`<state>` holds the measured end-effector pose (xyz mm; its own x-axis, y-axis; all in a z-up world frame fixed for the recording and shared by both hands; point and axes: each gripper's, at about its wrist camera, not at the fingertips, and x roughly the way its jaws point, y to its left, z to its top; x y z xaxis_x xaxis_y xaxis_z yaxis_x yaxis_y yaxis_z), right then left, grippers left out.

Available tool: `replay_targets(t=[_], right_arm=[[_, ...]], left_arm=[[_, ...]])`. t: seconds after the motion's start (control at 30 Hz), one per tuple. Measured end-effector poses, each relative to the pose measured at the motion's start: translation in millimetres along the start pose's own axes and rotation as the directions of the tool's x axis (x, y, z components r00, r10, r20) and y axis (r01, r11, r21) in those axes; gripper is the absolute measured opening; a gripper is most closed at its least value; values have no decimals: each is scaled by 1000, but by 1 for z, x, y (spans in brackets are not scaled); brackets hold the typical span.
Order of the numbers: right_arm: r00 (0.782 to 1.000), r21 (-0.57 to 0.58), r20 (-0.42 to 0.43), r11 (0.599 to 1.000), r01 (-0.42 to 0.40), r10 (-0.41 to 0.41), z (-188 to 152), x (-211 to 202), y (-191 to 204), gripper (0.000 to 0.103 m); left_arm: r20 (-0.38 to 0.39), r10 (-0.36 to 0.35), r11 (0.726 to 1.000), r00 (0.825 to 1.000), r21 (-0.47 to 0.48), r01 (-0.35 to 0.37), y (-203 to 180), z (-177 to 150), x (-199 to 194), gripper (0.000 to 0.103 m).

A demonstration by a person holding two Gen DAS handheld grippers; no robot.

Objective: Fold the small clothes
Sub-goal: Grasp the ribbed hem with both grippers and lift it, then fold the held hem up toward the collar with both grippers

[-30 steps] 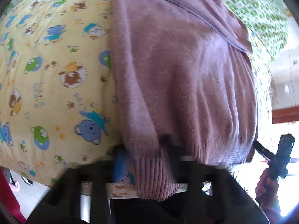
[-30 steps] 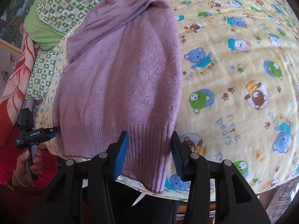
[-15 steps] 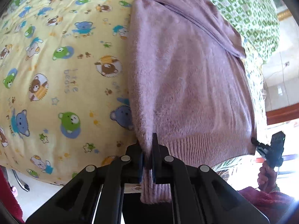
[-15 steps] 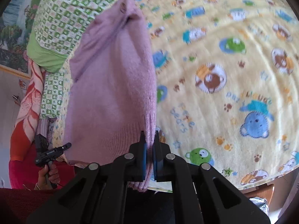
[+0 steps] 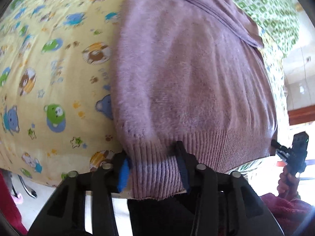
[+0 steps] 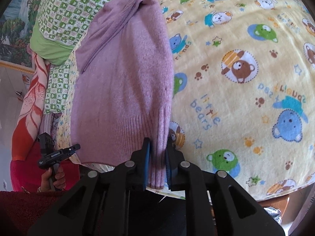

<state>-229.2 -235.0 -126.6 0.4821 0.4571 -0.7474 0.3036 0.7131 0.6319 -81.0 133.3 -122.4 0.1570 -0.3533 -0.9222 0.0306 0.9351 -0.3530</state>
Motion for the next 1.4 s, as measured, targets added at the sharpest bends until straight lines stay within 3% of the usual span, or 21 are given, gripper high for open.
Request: replay_targets(t=[0.03,0.17,0.3,0.47,0.67,0.87,0.97,1.07,1.2,1.4], right_arm=[[1000,-7,4,1000,-7,7,0,1,1,15],[999,-14,-9,999,-51,51,0,-5,-3,8],[990,-4,3,990,-138,138,6,-17,-1,7],[972,-37,65,974,-223,225,30,-32,24,7],[939,-106,166,953,-285,299,101,-43,61,7],[917,-138,279,957,-254,284,198,-34,78,7],[913,-127,316,965,-227,257,243,-21,78,7],[912,-123,335,970,-208,238,288,-5,82,7],[912,-114,348,975,-188,217,344,19,91,7],[919,-86,352,984,-156,176,394,48,87,7]], left_arm=[[-9,-27,1000,1000,11,27,-1,0,0,7],[48,-95,995,994,-6,95,2,-4,-14,6],[156,-222,970,962,-62,234,7,5,-37,6],[209,-246,964,947,-50,261,0,41,-55,6],[316,-289,952,903,-9,308,-8,115,-92,6],[397,-296,950,868,27,312,-17,233,-97,5],[402,-299,947,865,10,322,-15,290,-83,5],[398,-275,957,875,21,291,-24,339,-66,5],[390,-249,966,887,29,259,-25,378,-48,5],[393,-233,963,890,-34,268,-5,430,-16,5]])
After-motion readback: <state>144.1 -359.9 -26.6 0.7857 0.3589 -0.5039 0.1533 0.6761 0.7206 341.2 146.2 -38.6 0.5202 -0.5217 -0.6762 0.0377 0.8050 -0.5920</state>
